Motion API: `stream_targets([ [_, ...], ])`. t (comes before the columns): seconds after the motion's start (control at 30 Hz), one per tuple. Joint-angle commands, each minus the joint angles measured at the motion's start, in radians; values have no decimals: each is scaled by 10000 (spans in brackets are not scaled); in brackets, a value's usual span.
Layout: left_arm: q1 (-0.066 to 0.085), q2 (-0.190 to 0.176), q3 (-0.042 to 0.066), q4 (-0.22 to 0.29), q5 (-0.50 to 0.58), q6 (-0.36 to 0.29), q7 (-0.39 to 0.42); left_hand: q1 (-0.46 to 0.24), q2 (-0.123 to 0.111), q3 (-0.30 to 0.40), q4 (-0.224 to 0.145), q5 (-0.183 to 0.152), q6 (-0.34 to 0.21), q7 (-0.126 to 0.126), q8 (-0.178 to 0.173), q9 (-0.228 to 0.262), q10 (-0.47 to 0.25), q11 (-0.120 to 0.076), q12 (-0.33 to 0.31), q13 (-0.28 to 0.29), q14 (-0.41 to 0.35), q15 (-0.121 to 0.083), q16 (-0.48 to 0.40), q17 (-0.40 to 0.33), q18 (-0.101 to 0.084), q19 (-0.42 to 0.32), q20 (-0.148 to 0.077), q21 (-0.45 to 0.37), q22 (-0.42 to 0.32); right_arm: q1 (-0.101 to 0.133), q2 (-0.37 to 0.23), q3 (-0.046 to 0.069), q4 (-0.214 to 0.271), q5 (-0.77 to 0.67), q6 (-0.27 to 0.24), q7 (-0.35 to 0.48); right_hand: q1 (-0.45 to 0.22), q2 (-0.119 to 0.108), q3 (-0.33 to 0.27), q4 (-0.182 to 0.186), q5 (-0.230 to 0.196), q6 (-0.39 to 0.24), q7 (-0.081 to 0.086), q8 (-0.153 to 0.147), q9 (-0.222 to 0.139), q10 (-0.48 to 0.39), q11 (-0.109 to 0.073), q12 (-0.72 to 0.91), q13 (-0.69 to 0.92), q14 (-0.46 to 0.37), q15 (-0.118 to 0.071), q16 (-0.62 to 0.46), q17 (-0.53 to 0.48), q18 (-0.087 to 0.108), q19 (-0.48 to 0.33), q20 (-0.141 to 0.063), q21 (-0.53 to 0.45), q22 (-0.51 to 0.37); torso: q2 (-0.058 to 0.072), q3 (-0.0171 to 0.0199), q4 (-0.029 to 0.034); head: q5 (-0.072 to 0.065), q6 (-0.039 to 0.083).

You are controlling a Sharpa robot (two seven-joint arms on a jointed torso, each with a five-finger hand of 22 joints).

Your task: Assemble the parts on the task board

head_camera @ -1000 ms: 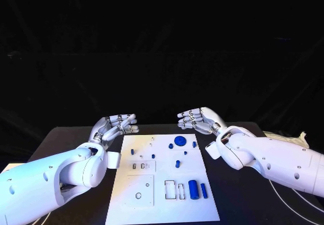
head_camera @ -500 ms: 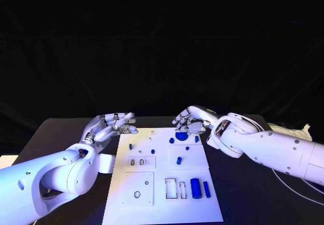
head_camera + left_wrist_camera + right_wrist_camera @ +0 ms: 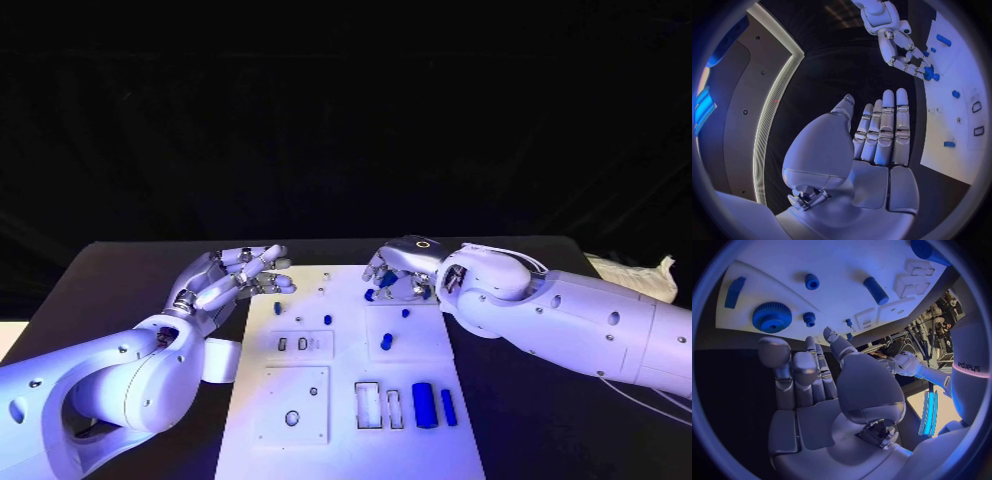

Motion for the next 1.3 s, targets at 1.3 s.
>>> stream_targets([
  [1.3, 28, -125, 8, 196, 219, 444, -239, -72, -69, -31, -98, 19, -29, 53, -187, -40, -67, 60, -173, -36, 66, 18, -133, 110, 186, 51, 1, 64, 3, 97, 330, 70, -132, -1817, 1150, -1063, 155, 331, 779, 301, -428, 511, -133, 62, 89, 176, -96, 13, 39, 317, 20, 1139, 1102, -165, -221, 91, 1387, 1505, 374, -24, 151, -149, -68],
])
